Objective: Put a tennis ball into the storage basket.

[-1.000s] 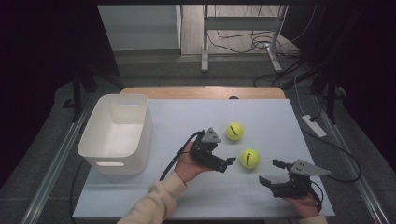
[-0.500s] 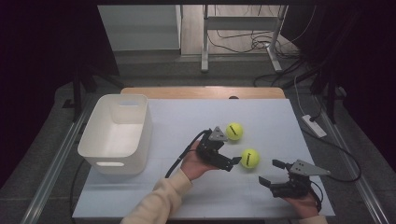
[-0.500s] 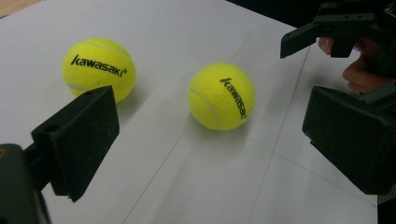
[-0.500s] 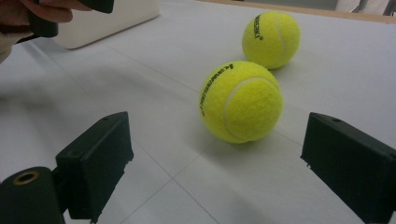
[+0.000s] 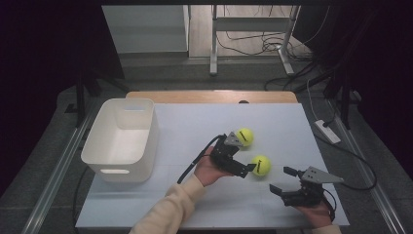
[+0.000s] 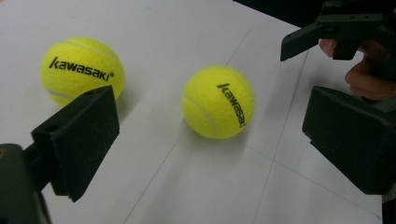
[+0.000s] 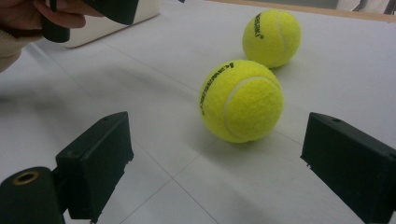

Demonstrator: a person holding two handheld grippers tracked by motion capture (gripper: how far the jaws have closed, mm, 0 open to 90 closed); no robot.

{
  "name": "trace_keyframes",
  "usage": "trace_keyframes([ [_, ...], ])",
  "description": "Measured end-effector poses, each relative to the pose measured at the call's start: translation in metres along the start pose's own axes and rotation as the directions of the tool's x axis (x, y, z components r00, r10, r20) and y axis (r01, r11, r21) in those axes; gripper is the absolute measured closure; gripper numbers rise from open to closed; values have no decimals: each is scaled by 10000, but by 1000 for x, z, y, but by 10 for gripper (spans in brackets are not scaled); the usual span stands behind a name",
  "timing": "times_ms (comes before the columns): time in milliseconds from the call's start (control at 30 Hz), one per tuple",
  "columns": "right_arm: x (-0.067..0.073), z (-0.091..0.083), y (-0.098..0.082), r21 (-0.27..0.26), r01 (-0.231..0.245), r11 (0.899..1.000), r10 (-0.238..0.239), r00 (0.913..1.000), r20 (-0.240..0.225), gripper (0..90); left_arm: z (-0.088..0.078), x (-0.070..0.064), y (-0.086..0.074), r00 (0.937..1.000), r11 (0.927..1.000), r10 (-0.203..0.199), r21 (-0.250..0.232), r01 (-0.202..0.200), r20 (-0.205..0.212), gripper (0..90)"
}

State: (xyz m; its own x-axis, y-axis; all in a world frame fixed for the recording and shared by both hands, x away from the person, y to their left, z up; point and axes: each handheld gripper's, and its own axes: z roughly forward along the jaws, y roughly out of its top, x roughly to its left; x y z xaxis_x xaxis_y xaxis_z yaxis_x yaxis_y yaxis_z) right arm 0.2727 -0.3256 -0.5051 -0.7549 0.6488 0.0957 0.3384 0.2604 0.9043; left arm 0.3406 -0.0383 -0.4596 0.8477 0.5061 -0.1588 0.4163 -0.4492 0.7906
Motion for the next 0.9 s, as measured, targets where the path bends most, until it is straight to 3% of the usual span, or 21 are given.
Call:
trace_keyframes([
  [900,0,0,0,32,39,10000,-39,9998,176,77,28,1,9,9999,9995,74,322,-77,104,60],
])
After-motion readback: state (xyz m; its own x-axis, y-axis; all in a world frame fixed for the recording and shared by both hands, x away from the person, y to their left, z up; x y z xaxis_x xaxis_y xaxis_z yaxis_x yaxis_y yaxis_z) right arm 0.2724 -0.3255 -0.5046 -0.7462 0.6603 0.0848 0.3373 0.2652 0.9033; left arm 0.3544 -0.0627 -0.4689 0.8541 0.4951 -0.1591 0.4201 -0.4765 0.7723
